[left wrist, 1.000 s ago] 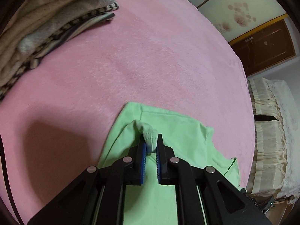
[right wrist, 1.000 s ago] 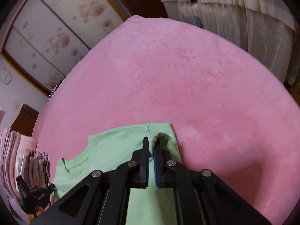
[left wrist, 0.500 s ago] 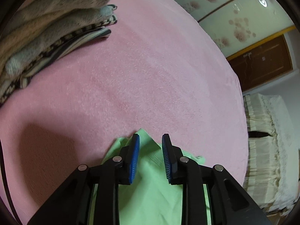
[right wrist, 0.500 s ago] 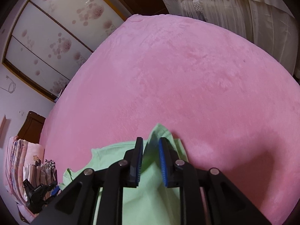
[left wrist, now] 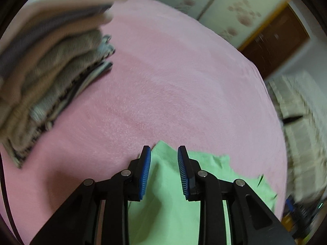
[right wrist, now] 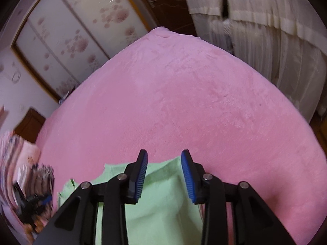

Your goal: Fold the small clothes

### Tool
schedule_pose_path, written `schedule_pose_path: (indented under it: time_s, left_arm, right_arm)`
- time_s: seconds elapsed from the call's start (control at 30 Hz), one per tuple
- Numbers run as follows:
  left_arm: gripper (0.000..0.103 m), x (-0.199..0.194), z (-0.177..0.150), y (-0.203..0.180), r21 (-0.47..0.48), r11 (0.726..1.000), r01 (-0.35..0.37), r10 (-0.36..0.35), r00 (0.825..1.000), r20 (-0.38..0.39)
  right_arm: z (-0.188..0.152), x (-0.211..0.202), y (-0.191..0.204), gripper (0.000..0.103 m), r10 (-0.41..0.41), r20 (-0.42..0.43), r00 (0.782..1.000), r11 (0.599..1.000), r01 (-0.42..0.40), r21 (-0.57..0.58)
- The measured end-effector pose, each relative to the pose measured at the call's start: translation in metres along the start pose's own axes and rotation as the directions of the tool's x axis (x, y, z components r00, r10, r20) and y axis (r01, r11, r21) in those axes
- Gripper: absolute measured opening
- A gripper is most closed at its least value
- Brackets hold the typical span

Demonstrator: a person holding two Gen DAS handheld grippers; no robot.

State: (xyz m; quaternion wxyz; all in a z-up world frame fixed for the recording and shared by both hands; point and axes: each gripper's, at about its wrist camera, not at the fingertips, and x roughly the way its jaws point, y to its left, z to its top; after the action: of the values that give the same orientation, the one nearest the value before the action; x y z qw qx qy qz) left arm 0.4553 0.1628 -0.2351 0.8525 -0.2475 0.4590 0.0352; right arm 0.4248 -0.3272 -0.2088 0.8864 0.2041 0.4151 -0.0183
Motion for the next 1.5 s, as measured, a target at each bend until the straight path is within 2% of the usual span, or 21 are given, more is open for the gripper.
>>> schedule_pose_path:
  time_s: [0.13, 0.3, 0.4, 0.47, 0.53, 0.63, 0.77, 0.83, 0.97, 1.07, 1.2, 1.27, 1.33, 1.5]
  left_arm:
    - [0.025, -0.014, -0.021, -0.029, 0.207, 0.978, -0.017, 0.019, 1.0, -0.009]
    - [0.026, -0.01, -0.065, -0.064, 0.372, 0.926, 0.064, -0.03, 0.995, -0.096]
    - [0.026, 0.006, -0.089, -0.094, 0.431, 0.897, 0.099, -0.04, 0.989, -0.143]
    - [0.026, 0.014, -0.099, -0.11, 0.461, 0.88, 0.112, -0.04, 0.986, -0.163]
    - [0.026, 0.023, -0.109, -0.127, 0.492, 0.861, 0.131, -0.043, 0.982, -0.186]
    - [0.026, 0.036, -0.112, -0.144, 0.52, 0.846, 0.117, -0.023, 0.983, -0.183]
    - [0.026, 0.055, -0.103, -0.147, 0.512, 0.857, 0.062, 0.016, 0.989, -0.147]
    - [0.026, 0.065, -0.093, -0.141, 0.488, 0.872, 0.044, 0.025, 0.991, -0.134]
    - [0.026, 0.071, -0.075, -0.135, 0.437, 0.899, 0.017, 0.031, 0.994, -0.103]
    - [0.026, 0.07, -0.068, -0.129, 0.426, 0.905, 0.002, 0.042, 0.995, -0.094]
    - [0.026, 0.057, -0.064, -0.116, 0.45, 0.892, -0.035, 0.069, 0.996, -0.061]
    - [0.026, 0.05, -0.059, -0.102, 0.469, 0.88, -0.08, 0.108, 0.994, -0.033]
    - [0.026, 0.042, -0.051, -0.087, 0.471, 0.872, -0.133, 0.154, 0.988, -0.007]
    - [0.026, 0.015, -0.023, -0.033, 0.399, 0.885, -0.238, 0.246, 0.969, 0.033]
  right_arm:
    - [-0.02, -0.005, 0.025, 0.034, 0.0, -0.041, 0.999, 0.987, -0.007, -0.16]
    - [-0.053, 0.0, 0.069, 0.031, 0.052, -0.101, 0.994, 0.947, -0.081, -0.312]
    - [-0.071, 0.013, 0.101, 0.024, 0.086, -0.157, 0.984, 0.921, -0.139, -0.365]
    - [-0.084, 0.032, 0.123, 0.018, 0.08, -0.213, 0.974, 0.903, -0.162, -0.399]
    - [-0.091, 0.048, 0.136, 0.012, 0.063, -0.251, 0.966, 0.891, -0.168, -0.422]
    - [-0.096, 0.069, 0.149, 0.011, 0.038, -0.262, 0.964, 0.887, -0.153, -0.436]
    - [-0.082, 0.09, 0.144, 0.011, 0.013, -0.238, 0.971, 0.916, -0.108, -0.387]
    - [-0.069, 0.096, 0.137, 0.011, -0.002, -0.217, 0.976, 0.934, -0.076, -0.35]
    - [-0.049, 0.098, 0.124, 0.011, -0.039, -0.168, 0.985, 0.951, -0.015, -0.308]
    - [-0.04, 0.098, 0.114, 0.011, -0.066, -0.157, 0.985, 0.957, 0.018, -0.291]
    - [-0.033, 0.088, 0.086, 0.011, -0.09, -0.135, 0.987, 0.963, 0.052, -0.265]
    - [-0.028, 0.082, 0.07, 0.01, -0.114, -0.124, 0.986, 0.965, 0.08, -0.249]
    - [-0.022, 0.074, 0.053, 0.004, -0.125, -0.119, 0.985, 0.971, 0.097, -0.221]
    - [-0.014, 0.05, 0.023, 0.003, -0.176, -0.096, 0.98, 0.974, 0.159, -0.16]
